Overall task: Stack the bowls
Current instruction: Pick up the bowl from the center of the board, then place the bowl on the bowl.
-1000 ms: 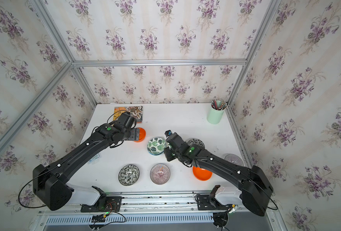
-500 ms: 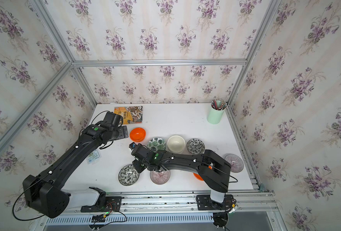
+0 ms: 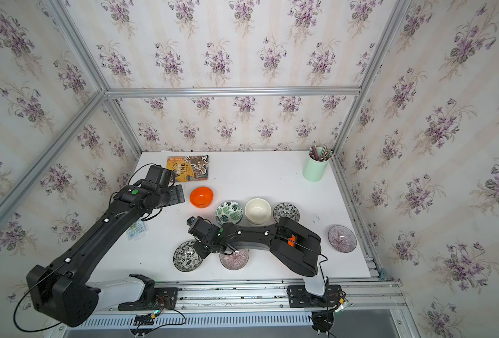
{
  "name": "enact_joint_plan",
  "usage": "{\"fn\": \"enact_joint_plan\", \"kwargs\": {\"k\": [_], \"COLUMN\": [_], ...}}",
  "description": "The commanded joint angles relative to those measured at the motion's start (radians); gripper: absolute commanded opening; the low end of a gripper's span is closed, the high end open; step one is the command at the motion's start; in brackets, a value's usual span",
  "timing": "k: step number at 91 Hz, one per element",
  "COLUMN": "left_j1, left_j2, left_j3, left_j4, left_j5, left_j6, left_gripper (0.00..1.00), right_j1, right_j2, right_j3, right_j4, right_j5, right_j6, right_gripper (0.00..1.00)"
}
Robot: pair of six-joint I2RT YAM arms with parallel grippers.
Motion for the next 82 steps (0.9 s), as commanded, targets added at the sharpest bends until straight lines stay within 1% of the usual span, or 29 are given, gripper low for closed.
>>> {"fn": "enact_joint_plan", "kwargs": {"k": [1,10,21,32,40,47,56,65,79,82], "left_j1": [0.001,0.002,0.005,0.006,0.01,0.014,0.019,0.024,0.026,0.027], "left_j2": [0.001,0.002,-0.001,-0.005,-0.009,-0.013,-0.022,-0.034,-0.028,-0.025], "left_j3": [0.001,0.004,0.006,0.01,0.013,0.019,0.022,0.02,0.016,0.015], "left_j4": [0.006,0.006,0.006,0.006,0.007,0.003,0.0,0.005,0.016,0.02], "left_j5": [0.009,0.009,0.005,-0.001,-0.005,-0.009,-0.015,-0.017,-0.006,0.0], "left_j6": [0.001,0.004,0.006,0.006,0.008,0.009,0.011,0.01,0.013,0.011], "left_gripper": [0.94,0.94,0.94,0.94,0.94,0.94,0.94,0.94,0.94,0.94], "right_j1": [0.003,0.005,0.003,-0.005,-0.035,-0.08,-0.179,-0.318,-0.619,-0.7], "right_j2": [-0.008,-0.014,-0.023,-0.072,-0.152,-0.239,-0.361,-0.499,-0.705,-0.737], "right_j3": [-0.002,0.002,0.015,0.016,-0.007,-0.037,-0.092,-0.174,-0.313,-0.336], "right_j4": [0.032,0.039,0.034,0.028,0.036,0.026,-0.018,-0.054,-0.094,-0.107], "right_j5": [-0.032,-0.045,-0.042,-0.017,-0.022,-0.019,0.002,0.001,-0.024,-0.035], "right_j6": [0.008,0.004,0.001,0.003,0.004,0.004,-0.002,-0.009,-0.013,-0.015], "right_gripper": [0.15,0.07,0.01,0.0,0.0,0.0,0.0,0.0,0.0,0.0]}}
